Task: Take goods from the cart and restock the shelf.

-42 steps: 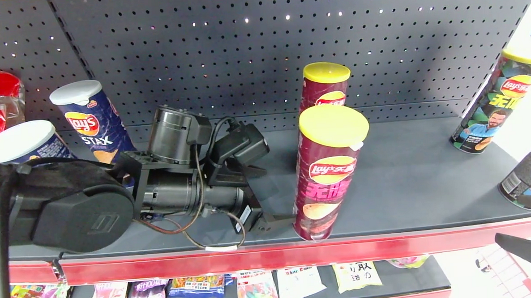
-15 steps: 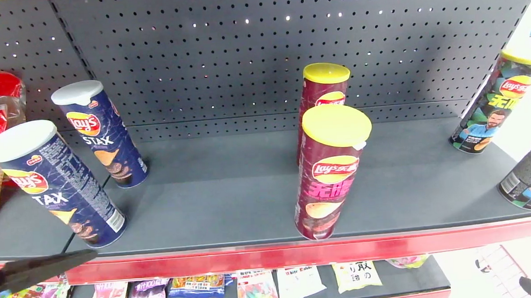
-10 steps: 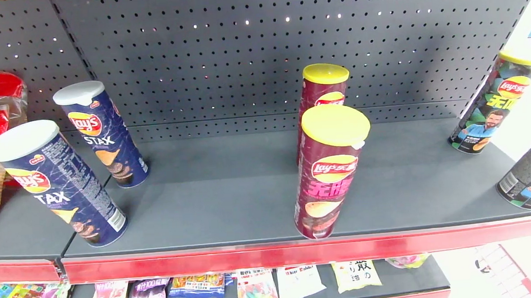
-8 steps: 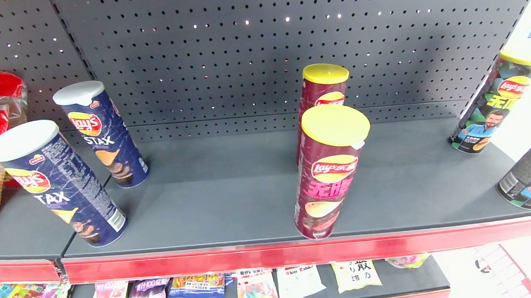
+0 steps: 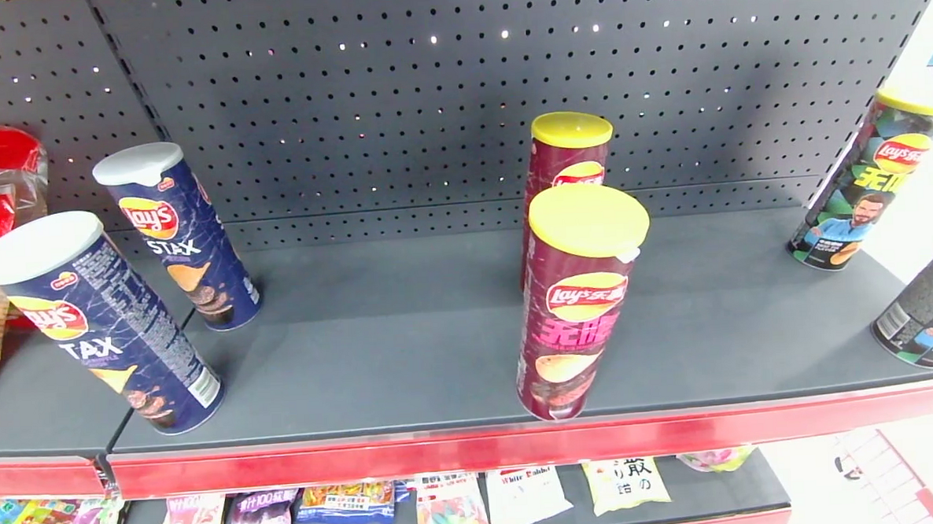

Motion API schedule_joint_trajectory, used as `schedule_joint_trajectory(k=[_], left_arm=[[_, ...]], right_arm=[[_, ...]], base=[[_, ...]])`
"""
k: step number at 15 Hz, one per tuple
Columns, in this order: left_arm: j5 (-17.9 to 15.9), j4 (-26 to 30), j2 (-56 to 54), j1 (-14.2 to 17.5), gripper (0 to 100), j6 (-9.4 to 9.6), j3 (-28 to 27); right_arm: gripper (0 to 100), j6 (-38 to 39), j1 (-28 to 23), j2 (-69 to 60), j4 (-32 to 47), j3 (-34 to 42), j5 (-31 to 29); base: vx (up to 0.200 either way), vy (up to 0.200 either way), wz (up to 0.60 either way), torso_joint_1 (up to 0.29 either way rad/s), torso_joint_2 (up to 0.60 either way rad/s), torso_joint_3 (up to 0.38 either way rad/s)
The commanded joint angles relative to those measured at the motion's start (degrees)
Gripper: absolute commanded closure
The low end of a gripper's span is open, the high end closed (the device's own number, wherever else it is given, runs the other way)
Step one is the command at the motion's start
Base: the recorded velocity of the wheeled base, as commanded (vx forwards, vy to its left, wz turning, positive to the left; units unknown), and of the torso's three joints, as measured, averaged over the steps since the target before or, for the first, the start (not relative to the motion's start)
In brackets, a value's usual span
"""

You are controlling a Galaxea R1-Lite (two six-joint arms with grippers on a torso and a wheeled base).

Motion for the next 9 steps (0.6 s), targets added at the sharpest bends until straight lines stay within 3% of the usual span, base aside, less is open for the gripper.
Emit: schedule_joint_trajectory(k=[1, 4, 5, 7, 8, 9], left_arm=[[0.22, -0.08, -4.22, 1.12, 0, -0.06, 2.68], [0.22, -2.54, -4.48, 1.21, 0, -0.06, 4.26], [0.04, -6.85, -4.48, 1.21, 0, 0.03, 6.11], [0.04, -22.23, -4.48, 1.12, 0, 0.03, 14.63], [0.04, -24.42, -4.48, 1.21, 0, 0.12, 15.78], [0.13, -34.71, -4.48, 1.21, 0, 1.44, 21.58]], right_arm=[[0, 0.13, -5.96, 0.1, 0.8, 0.51, 0.0], [0, 0.13, -11.94, -1.31, 1.68, 2.8, 0.18], [0, 0.21, -13.43, -1.84, 1.5, 3.77, 0.44], [0, 0.04, -11.67, -7.81, -1.4, 5.26, 6.42], [0, -0.23, -11.41, -8.52, -2.01, 5.52, 7.39], [0, -2.77, -12.11, -10.19, -5.88, 7.46, 10.73]], base=[[0.0, 0.0, 0.0, 0.0, 0.0, 0.0], [0.0, 0.0, 0.0, 0.0, 0.0, 0.0], [0.0, 0.0, 0.0, 0.0, 0.0, 0.0], [0.0, 0.0, 0.0, 0.0, 0.0, 0.0], [0.0, 0.0, 0.0, 0.0, 0.0, 0.0], [0.0, 0.0, 0.0, 0.0, 0.0, 0.0]])
